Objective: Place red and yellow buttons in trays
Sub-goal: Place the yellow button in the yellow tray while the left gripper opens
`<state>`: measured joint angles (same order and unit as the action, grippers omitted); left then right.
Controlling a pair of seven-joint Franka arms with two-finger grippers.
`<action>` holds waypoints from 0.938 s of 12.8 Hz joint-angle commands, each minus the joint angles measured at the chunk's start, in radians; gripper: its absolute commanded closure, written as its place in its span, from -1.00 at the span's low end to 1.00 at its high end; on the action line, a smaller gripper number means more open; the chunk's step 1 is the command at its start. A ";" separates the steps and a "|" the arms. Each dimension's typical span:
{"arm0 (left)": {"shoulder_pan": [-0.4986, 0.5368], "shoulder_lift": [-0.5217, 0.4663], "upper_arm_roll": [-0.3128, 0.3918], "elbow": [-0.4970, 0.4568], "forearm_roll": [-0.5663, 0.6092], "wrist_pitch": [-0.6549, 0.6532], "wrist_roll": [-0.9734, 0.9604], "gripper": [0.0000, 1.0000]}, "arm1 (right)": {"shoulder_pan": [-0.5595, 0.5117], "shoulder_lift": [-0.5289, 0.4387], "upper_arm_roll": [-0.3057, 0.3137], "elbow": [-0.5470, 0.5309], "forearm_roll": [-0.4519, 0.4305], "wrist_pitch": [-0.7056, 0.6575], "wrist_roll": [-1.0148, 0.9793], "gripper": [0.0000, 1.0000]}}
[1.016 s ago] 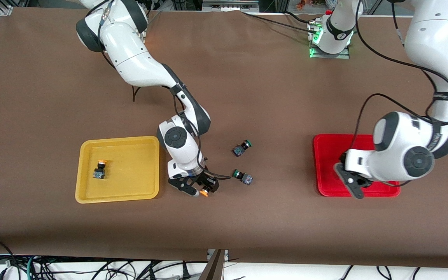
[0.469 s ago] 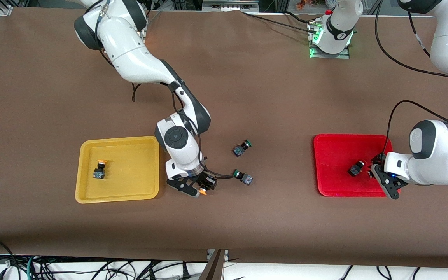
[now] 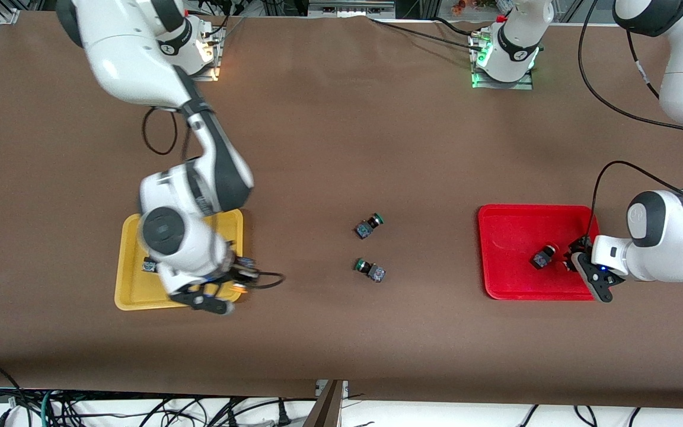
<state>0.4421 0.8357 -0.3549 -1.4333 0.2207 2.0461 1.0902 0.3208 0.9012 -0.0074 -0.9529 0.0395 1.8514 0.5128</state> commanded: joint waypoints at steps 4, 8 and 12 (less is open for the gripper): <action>0.007 -0.088 -0.022 0.013 0.003 -0.038 -0.031 -1.00 | -0.089 -0.054 -0.011 -0.220 0.019 -0.002 -0.267 1.00; -0.002 -0.242 -0.071 0.014 0.003 -0.220 -0.283 -1.00 | -0.091 -0.143 -0.011 -0.452 0.019 0.143 -0.295 1.00; -0.003 -0.381 -0.191 0.052 0.014 -0.384 -0.606 -1.00 | -0.089 -0.192 -0.008 -0.628 0.019 0.305 -0.297 1.00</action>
<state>0.4381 0.5202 -0.5004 -1.3850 0.2204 1.7297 0.6270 0.2310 0.7812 -0.0177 -1.4543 0.0420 2.0820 0.2364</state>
